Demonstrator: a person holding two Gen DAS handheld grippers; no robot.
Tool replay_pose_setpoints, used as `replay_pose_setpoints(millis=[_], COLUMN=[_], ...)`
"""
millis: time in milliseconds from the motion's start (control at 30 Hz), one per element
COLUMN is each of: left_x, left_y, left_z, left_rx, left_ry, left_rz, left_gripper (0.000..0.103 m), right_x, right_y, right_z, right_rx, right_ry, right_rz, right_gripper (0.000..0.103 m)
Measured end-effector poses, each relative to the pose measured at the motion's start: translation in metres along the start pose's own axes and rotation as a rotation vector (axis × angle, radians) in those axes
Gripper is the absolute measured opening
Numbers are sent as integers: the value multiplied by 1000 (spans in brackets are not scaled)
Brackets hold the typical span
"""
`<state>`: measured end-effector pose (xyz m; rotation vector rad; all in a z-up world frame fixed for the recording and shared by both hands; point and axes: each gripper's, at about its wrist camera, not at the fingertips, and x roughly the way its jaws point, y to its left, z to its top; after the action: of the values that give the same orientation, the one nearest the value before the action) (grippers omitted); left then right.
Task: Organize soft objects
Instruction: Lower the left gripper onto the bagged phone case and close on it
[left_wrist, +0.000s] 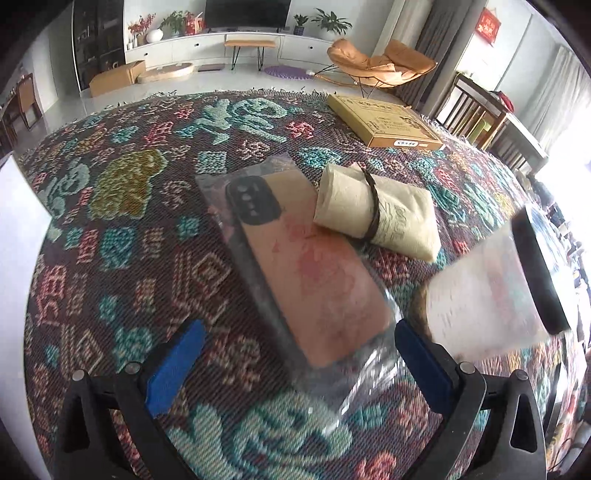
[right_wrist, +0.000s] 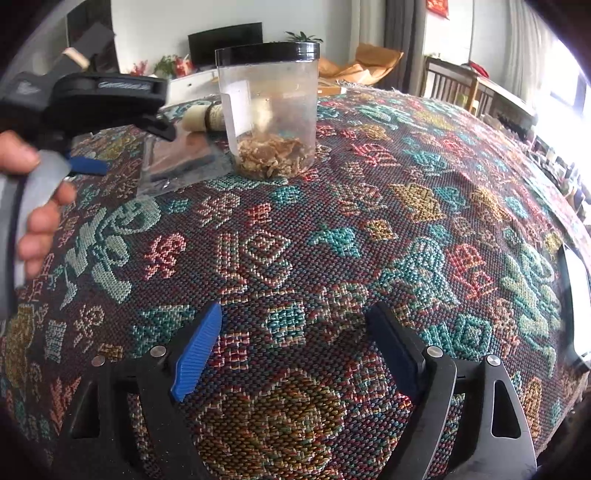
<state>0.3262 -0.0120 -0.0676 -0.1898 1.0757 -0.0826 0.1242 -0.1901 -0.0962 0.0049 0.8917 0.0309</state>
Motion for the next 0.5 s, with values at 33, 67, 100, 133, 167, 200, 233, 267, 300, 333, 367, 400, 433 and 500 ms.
replay_pose_setpoints(millis=[33, 67, 100, 133, 167, 200, 233, 267, 300, 333, 367, 400, 433, 500], left_x=[8, 14, 20, 25, 31, 38, 43, 46, 49, 50, 50, 48, 45, 33], left_y=[-3, -6, -9, -11, -13, -13, -14, -17, -20, -21, -18, -15, -10, 0], left_z=[8, 12, 17, 20, 22, 23, 23, 23, 22, 22, 22, 22, 20, 11], left_rx=[-4, -2, 1, 3, 4, 4, 11, 42, 79, 104, 114, 120, 129, 158], left_ry=[-2, -9, -16, -20, -18, -11, -9, -24, -25, -27, -25, -18, -15, -20], left_rz=[10, 25, 38, 45, 53, 71, 95, 120, 144, 146, 136, 128, 122, 112], left_gripper=[101, 101, 101, 101, 101, 101, 101, 103, 103, 103, 103, 103, 100, 83], right_x=[0, 0, 0, 0, 0, 1, 1, 1, 1, 1, 1, 1, 1, 1], right_y=[1, 1, 1, 1, 1, 1, 1, 1, 2, 2, 2, 2, 2, 2], right_z=[0, 0, 0, 0, 0, -1, 0, 0, 0, 0, 0, 0, 0, 0], right_rx=[0, 0, 0, 0, -1, -1, -2, -3, -3, -2, -3, -3, -3, -3], right_ry=[0, 0, 0, 0, 0, 1, 2, 2, 2, 2, 2, 2, 2, 2], right_rz=[0, 0, 0, 0, 0, 1, 2, 2, 2, 2, 2, 2, 2, 2], right_gripper=[85, 85, 85, 85, 86, 86, 86, 86, 86, 86, 86, 86, 86, 86])
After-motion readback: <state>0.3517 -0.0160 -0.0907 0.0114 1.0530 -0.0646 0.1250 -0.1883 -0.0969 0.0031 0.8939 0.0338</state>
